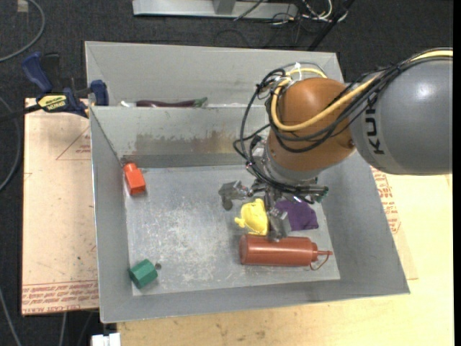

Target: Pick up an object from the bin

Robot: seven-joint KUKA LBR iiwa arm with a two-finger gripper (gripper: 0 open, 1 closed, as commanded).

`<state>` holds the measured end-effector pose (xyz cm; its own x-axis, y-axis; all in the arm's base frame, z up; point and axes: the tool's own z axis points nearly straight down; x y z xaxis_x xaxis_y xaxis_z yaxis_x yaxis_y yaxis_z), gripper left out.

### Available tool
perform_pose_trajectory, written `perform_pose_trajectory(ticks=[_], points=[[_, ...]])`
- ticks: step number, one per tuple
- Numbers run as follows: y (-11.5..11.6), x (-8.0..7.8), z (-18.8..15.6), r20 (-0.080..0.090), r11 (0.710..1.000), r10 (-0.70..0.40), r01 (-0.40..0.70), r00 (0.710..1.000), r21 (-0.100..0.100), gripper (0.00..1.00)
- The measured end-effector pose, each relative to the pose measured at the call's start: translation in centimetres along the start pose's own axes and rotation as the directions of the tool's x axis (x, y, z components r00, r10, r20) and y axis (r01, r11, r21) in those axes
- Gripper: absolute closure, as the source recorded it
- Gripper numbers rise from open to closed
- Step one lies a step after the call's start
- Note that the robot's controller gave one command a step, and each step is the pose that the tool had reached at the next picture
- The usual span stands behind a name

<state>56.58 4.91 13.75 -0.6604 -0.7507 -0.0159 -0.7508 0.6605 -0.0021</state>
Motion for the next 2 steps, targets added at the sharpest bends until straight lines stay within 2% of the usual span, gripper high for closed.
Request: perform_pose_trajectory(ticks=[1, 2], points=[[-1.3, 0.5, 1.6, 0.003, 0.951, -0.31, 0.31, 0.951, 0.001, 0.0], [-1.8, 1.5, 3.1, 0.003, 0.879, -0.477, 0.477, 0.879, -0.001, 1.0]])
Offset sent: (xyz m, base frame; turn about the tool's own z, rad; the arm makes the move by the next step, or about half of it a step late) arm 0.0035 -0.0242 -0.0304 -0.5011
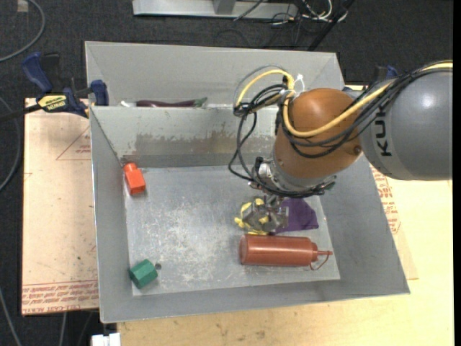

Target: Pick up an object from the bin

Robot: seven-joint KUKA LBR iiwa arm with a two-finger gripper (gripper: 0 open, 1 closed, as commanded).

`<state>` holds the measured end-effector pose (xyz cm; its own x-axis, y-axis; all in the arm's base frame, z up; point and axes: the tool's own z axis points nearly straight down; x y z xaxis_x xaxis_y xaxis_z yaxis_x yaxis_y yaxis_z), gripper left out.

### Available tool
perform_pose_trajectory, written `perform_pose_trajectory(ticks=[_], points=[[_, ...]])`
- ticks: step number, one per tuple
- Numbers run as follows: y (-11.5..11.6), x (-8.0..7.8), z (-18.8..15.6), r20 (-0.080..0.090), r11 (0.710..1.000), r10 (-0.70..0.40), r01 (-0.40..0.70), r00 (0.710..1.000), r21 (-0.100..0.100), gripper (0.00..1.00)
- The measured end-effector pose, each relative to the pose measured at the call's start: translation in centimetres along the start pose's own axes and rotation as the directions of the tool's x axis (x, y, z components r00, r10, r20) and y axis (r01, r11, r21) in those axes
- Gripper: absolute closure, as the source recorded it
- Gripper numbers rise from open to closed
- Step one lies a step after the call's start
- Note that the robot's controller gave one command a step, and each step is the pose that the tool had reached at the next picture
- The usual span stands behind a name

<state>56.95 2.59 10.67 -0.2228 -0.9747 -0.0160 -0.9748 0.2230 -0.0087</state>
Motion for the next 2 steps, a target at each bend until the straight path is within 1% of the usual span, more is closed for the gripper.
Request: perform_pose_trajectory(ticks=[1, 2], points=[[0.0, 0.0, 0.01, 0.0, 1.0, 0.0, 0.0, 1.0, 0.0, 0.0], [0.01, 0.0, 0.01, 0.0, 1.0, 0.0, 0.0, 1.0, -0.001, 0.0]])
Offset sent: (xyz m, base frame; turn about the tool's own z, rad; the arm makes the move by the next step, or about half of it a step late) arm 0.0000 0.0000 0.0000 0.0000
